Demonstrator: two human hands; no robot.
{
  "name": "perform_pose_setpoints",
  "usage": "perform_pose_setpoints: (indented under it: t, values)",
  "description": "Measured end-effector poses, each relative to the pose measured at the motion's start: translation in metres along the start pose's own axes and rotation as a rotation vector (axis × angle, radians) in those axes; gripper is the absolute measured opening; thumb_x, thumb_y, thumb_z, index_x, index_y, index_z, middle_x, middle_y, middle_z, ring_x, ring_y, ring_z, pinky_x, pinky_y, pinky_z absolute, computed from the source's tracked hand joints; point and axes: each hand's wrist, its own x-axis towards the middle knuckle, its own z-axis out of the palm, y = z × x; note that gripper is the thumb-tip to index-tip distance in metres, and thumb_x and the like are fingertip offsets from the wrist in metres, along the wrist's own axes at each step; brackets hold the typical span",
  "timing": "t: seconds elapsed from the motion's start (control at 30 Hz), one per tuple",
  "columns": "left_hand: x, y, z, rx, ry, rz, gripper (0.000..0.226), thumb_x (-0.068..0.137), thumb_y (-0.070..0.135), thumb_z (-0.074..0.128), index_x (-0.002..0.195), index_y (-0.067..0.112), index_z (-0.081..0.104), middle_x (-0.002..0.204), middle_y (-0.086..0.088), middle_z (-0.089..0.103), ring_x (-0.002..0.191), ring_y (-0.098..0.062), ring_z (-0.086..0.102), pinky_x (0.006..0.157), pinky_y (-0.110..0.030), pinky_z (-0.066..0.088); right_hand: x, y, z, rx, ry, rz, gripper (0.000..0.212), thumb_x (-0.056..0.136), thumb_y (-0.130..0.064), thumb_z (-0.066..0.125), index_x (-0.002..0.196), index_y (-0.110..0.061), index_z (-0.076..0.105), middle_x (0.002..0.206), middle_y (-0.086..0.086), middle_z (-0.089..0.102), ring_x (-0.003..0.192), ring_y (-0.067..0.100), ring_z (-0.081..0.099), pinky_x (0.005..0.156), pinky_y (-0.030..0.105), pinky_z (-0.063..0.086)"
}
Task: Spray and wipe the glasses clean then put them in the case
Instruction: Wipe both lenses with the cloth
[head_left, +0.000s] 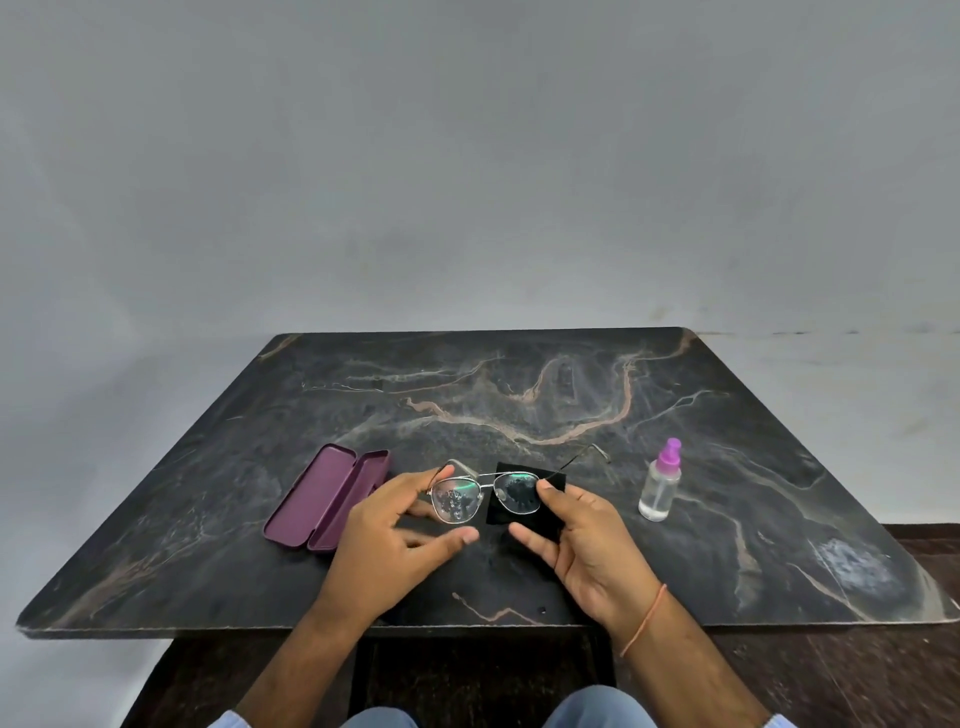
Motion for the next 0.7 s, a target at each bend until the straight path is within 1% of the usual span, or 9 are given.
perform_pose_setpoints:
  t: [0.07,0.17,0.23,0.33,0.37,0.47,0.53,0.6,0.7]
  values:
    - [0.001,0.000,-0.002,0.038,0.012,0.034,0.064,0.075,0.034,0.095,0.134,0.042,0.072,0.121,0.021,0.074,0.098,-0.016,0.074,0.068,-0.024,0.068,0.000,0.000,0.002,-0.016,-0.009,-0.007,0.021,0.107,-0.010,0.057,0.107,-0.001,0.076,0.108,0.018,0.082,0.088,0.020,0.082,0.066,0.031,0.067]
    - [0.001,-0.001,-0.003,0.008,0.013,0.033,0.060,0.075,0.031,0.096,0.132,0.036,0.075,0.119,0.018,0.077,0.096,-0.018,0.079,0.069,-0.027,0.069,0.000,0.002,0.002,-0.020,-0.028,-0.020,0.021,0.107,-0.011,0.058,0.106,-0.002,0.076,0.107,0.017,0.082,0.088,0.020,0.082,0.068,0.032,0.068]
    - [-0.001,-0.002,-0.002,-0.012,0.016,0.012,0.059,0.074,0.029,0.096,0.130,0.032,0.077,0.116,0.016,0.079,0.091,-0.017,0.082,0.070,-0.028,0.070,-0.002,0.002,-0.001,-0.013,-0.063,-0.029,0.022,0.106,-0.013,0.058,0.114,-0.001,0.075,0.114,0.019,0.080,0.095,0.024,0.081,0.073,0.035,0.068]
    - [-0.003,0.001,-0.002,-0.020,0.015,0.032,0.054,0.075,0.028,0.095,0.127,0.031,0.078,0.120,0.021,0.079,0.085,-0.007,0.083,0.070,-0.020,0.067,-0.005,0.001,-0.008,0.032,-0.140,-0.028,0.029,0.104,-0.015,0.059,0.124,0.002,0.071,0.123,0.023,0.076,0.106,0.030,0.079,0.086,0.045,0.067]
    - [-0.004,0.002,-0.002,-0.017,0.013,0.046,0.054,0.075,0.028,0.094,0.127,0.030,0.078,0.122,0.023,0.078,0.087,-0.006,0.083,0.071,-0.019,0.067,-0.006,0.000,-0.010,0.042,-0.162,-0.018,0.030,0.104,-0.016,0.059,0.125,0.002,0.071,0.125,0.025,0.075,0.108,0.031,0.078,0.088,0.048,0.065]
    - [-0.004,0.004,-0.003,-0.009,0.006,0.079,0.055,0.077,0.026,0.095,0.130,0.023,0.079,0.126,0.023,0.077,0.099,-0.007,0.083,0.078,-0.023,0.069,-0.005,-0.002,-0.012,0.040,-0.203,0.023,0.032,0.103,-0.019,0.060,0.123,0.002,0.073,0.129,0.029,0.072,0.112,0.037,0.076,0.092,0.053,0.063]
    - [-0.004,0.005,-0.003,-0.002,0.020,0.101,0.055,0.077,0.023,0.095,0.130,0.023,0.078,0.126,0.021,0.077,0.102,-0.007,0.082,0.081,-0.022,0.068,-0.003,-0.002,-0.013,0.037,-0.211,0.049,0.039,0.101,-0.022,0.061,0.128,0.005,0.069,0.131,0.030,0.070,0.114,0.041,0.074,0.095,0.056,0.060]
    - [-0.004,0.006,-0.003,-0.004,0.042,0.121,0.056,0.076,0.020,0.095,0.129,0.024,0.078,0.124,0.019,0.078,0.105,-0.007,0.082,0.084,-0.019,0.066,-0.002,-0.001,-0.013,0.033,-0.219,0.066,0.046,0.100,-0.024,0.062,0.131,0.009,0.065,0.132,0.032,0.069,0.115,0.043,0.074,0.093,0.055,0.062]
    - [-0.004,0.003,-0.003,-0.010,0.066,0.141,0.057,0.076,0.018,0.096,0.131,0.019,0.078,0.124,0.015,0.080,0.109,-0.012,0.081,0.084,-0.023,0.068,-0.002,0.000,-0.011,0.033,-0.210,0.038,0.042,0.097,-0.024,0.065,0.122,0.010,0.072,0.125,0.033,0.072,0.109,0.041,0.076,0.086,0.051,0.067]
